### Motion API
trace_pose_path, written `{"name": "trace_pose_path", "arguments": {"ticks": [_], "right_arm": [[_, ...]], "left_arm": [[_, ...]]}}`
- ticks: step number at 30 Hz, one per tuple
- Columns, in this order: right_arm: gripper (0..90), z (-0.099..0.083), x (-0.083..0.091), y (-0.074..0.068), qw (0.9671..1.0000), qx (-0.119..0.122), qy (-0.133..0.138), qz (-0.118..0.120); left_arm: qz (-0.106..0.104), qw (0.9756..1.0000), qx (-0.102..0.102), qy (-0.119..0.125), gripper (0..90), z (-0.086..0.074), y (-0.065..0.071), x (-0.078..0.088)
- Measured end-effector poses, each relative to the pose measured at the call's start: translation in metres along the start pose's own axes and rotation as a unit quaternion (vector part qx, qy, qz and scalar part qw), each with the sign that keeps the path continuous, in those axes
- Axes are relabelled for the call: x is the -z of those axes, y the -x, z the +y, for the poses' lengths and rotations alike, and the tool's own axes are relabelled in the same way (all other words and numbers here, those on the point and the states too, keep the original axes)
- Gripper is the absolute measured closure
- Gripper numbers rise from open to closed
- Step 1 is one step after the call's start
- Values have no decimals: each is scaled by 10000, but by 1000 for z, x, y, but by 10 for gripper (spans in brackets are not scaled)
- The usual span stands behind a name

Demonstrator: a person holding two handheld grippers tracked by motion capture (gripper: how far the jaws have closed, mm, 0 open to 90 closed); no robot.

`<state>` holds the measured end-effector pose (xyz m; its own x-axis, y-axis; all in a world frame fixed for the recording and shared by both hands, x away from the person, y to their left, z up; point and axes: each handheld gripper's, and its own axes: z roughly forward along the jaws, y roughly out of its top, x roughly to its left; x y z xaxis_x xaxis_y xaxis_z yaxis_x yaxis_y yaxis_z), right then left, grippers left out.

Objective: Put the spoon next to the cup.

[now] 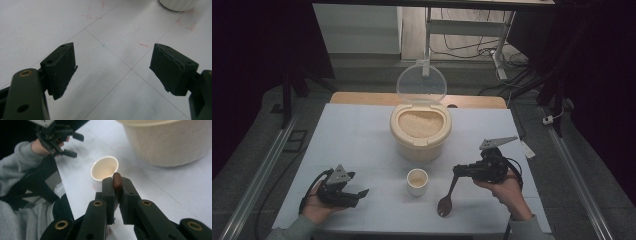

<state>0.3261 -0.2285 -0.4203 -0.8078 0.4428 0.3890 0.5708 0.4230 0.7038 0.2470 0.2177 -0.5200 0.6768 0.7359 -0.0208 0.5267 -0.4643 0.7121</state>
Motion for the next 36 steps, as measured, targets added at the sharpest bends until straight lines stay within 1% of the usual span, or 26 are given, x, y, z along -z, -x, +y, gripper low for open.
{"name": "trace_pose_path", "arguments": {"ticks": [2,4,6,11,13,15,16,19,20,25,28,31,33,36], "right_arm": [[833,1,-4,3,10000,-43,-6,39],[828,3,-7,5,10000,-50,-17,25],[820,6,-11,7,10000,-37,-12,-69],[785,9,-24,17,9989,-42,-8,-456],[773,10,-29,21,9984,-51,-14,-565],[760,9,-33,25,9973,-45,40,-728],[758,9,-35,27,9970,-66,73,-765],[754,6,-38,32,9965,-127,142,-809],[754,6,-38,34,9966,-155,165,-789],[749,2,-38,38,9961,-203,229,-825],[751,1,-41,39,9963,-237,302,-764],[745,2,-46,40,9963,-217,291,-782],[732,2,-51,43,9954,-234,212,-899],[713,2,-59,49,9944,-302,80,-1006]], "left_arm": [[-5,10000,3,-1,204,0,0,0],[-5,10000,2,-4,204,0,0,-1],[-4,10000,2,-11,204,0,0,-1],[-6,10000,-6,-17,204,0,0,-1],[-3,10000,0,-13,204,0,0,-1],[-2,10000,-3,-10,204,0,0,0],[-3,10000,-2,-7,204,0,0,0],[-4,10000,-2,-5,204,0,0,0],[-4,10000,-5,-5,204,0,0,0],[2,10000,-3,-8,204,0,0,0],[-5,10000,-14,-18,204,0,0,-1],[0,10000,-14,-19,204,0,0,-1],[2,10000,-9,-15,204,0,0,-1],[-1,10000,-20,-22,204,0,0,-1]]}}
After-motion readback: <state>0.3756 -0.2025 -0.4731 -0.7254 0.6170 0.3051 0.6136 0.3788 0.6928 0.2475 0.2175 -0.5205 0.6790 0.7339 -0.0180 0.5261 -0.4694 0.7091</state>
